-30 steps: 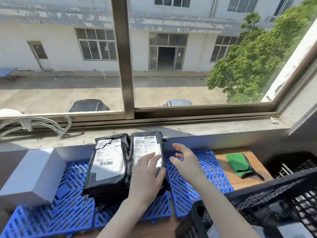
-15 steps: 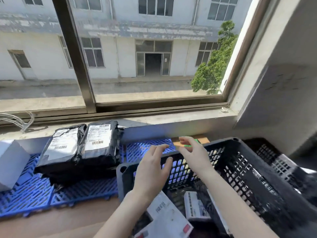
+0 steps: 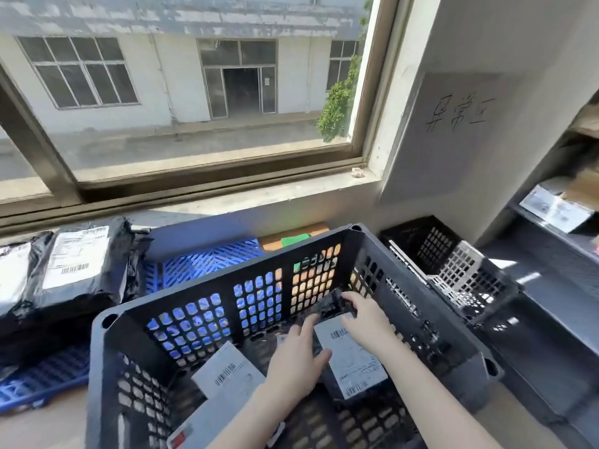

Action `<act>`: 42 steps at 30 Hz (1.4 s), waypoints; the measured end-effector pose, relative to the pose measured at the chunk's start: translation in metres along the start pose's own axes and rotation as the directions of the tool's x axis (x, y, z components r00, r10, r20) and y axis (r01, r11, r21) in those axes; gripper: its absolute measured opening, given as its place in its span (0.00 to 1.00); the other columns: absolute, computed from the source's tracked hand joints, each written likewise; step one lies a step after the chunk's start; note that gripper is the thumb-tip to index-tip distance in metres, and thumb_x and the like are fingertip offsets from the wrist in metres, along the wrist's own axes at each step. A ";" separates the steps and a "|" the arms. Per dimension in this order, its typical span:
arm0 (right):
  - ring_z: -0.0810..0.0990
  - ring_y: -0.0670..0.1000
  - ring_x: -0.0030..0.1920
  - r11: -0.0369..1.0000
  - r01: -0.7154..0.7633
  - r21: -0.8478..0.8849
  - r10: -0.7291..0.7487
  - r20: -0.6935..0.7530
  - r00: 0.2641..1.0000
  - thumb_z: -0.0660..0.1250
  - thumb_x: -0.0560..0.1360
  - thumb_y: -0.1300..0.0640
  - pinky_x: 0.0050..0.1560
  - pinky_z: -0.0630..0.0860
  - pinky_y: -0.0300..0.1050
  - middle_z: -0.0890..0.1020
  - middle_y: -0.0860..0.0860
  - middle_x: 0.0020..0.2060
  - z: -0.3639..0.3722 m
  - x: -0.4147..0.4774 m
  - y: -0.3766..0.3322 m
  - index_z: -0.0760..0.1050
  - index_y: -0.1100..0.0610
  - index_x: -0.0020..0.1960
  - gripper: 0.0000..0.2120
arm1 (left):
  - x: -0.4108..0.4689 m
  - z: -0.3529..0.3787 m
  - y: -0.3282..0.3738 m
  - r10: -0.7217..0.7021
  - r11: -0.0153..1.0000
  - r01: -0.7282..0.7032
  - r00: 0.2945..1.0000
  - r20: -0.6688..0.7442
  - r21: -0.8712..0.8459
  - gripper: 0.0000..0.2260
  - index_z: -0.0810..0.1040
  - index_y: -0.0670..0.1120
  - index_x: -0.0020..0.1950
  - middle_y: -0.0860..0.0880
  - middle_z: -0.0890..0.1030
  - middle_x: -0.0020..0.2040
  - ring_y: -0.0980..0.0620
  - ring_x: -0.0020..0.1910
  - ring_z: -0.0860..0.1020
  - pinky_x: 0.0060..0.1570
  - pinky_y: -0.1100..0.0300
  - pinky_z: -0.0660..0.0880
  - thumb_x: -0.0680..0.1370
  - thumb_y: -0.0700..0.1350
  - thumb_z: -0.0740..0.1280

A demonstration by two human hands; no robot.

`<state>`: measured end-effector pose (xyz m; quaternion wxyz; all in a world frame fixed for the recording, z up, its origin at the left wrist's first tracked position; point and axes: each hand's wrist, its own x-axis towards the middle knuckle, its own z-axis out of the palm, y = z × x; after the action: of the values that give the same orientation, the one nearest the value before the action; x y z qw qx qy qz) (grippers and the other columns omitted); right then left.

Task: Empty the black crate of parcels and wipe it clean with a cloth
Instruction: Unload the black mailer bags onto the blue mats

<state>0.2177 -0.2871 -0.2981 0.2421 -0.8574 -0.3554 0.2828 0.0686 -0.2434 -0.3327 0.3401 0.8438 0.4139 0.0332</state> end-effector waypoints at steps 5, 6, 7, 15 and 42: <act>0.72 0.52 0.39 0.988 -0.127 -0.086 0.136 0.107 0.985 0.62 0.77 0.53 0.29 0.65 0.39 0.68 0.55 0.68 0.015 0.023 0.033 0.58 0.47 0.75 0.28 | 0.021 0.043 0.001 -0.142 0.985 0.159 0.969 0.203 -0.072 0.34 0.44 0.56 0.79 0.41 0.66 0.69 0.45 0.56 0.77 0.53 0.54 0.74 0.80 0.56 0.61; 0.72 0.53 0.42 0.984 -0.147 -0.100 0.159 0.115 0.981 0.62 0.76 0.53 0.29 0.66 0.40 0.69 0.55 0.68 0.018 0.028 0.038 0.58 0.47 0.75 0.29 | 0.024 0.050 0.002 -0.167 0.980 0.188 0.959 0.231 -0.071 0.35 0.42 0.56 0.79 0.40 0.65 0.70 0.44 0.56 0.77 0.55 0.53 0.74 0.80 0.56 0.61; 0.74 0.54 0.44 0.979 -0.163 -0.121 0.178 0.126 0.976 0.62 0.76 0.52 0.31 0.69 0.41 0.70 0.56 0.67 0.019 0.033 0.042 0.57 0.47 0.75 0.29 | 0.029 0.057 0.002 -0.189 0.976 0.210 0.950 0.250 -0.062 0.35 0.42 0.56 0.79 0.39 0.63 0.71 0.43 0.57 0.77 0.56 0.52 0.74 0.80 0.57 0.61; 0.68 0.61 0.67 0.916 -0.266 -0.299 0.339 0.226 0.913 0.57 0.76 0.52 0.63 0.71 0.54 0.64 0.58 0.72 0.028 0.048 0.052 0.49 0.46 0.78 0.32 | 0.045 0.079 0.007 -0.210 0.967 0.232 0.959 0.192 -0.101 0.35 0.47 0.55 0.78 0.44 0.59 0.66 0.44 0.50 0.78 0.53 0.53 0.75 0.77 0.52 0.65; 0.73 0.50 0.54 0.995 0.006 0.095 0.001 -0.082 0.997 0.72 0.72 0.56 0.57 0.74 0.44 0.63 0.50 0.57 -0.020 -0.048 0.004 0.59 0.47 0.75 0.36 | -0.017 -0.012 0.025 0.201 0.954 -0.241 0.957 -0.211 -0.181 0.38 0.61 0.61 0.73 0.51 0.62 0.67 0.50 0.65 0.67 0.66 0.59 0.66 0.65 0.48 0.70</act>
<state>0.2043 -0.3299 -0.2707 0.2976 -0.8553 -0.3323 0.2636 0.0702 -0.2597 -0.3042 0.3780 0.8385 0.3414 0.1939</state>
